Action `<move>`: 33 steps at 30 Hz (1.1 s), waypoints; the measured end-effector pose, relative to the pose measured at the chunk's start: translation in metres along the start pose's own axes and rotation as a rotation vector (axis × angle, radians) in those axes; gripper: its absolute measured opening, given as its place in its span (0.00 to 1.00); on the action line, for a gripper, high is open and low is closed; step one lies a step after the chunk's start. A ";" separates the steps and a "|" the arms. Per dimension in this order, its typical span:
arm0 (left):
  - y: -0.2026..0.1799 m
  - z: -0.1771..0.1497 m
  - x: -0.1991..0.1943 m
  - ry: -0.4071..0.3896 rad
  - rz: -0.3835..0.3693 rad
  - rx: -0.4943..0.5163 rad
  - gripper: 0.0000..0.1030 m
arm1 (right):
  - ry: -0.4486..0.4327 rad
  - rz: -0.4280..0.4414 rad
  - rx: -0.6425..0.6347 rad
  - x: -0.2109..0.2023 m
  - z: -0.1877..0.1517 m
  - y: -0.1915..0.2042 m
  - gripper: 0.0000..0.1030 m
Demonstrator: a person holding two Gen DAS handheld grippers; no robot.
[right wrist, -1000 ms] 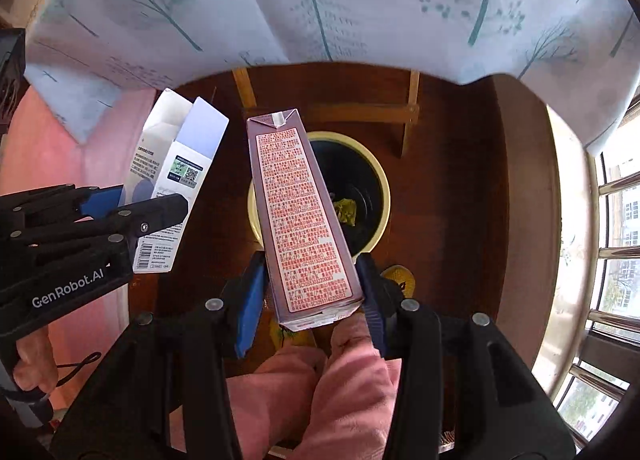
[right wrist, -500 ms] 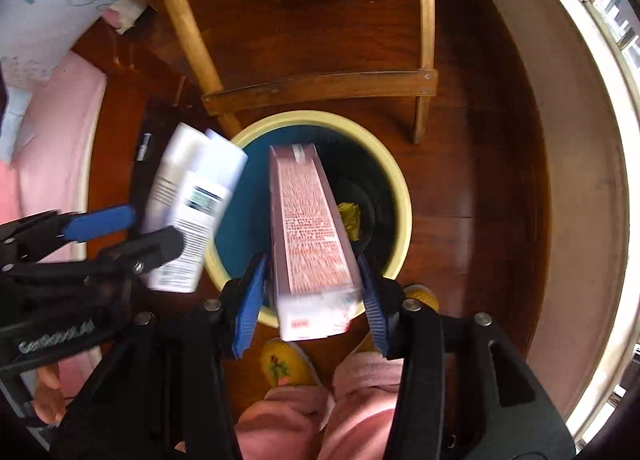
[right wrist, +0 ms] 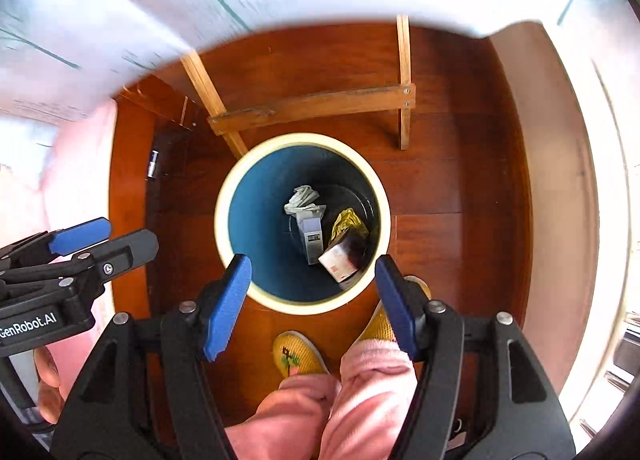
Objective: Collect trash
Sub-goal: 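Raise both tools from the bin back toward the table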
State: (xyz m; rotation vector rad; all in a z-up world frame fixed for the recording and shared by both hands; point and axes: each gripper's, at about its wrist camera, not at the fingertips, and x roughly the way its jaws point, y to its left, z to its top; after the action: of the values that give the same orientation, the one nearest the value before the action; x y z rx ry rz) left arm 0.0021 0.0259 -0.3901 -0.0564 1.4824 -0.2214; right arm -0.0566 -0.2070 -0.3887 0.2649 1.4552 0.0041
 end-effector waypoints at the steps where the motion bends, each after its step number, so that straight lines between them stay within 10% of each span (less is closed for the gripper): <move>1: -0.001 -0.001 -0.015 -0.009 0.000 0.003 0.75 | -0.006 0.002 -0.004 -0.013 0.001 0.003 0.60; 14: -0.019 -0.012 -0.224 -0.174 0.006 0.043 0.75 | -0.112 0.014 -0.074 -0.195 0.005 0.057 0.60; 33: -0.045 -0.049 -0.383 -0.376 -0.015 0.168 0.75 | -0.289 -0.006 -0.126 -0.341 -0.029 0.091 0.60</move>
State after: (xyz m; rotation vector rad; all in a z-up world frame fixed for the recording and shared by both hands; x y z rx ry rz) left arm -0.0793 0.0562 -0.0109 0.0262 1.0856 -0.3278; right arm -0.1114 -0.1688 -0.0413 0.1509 1.1635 0.0510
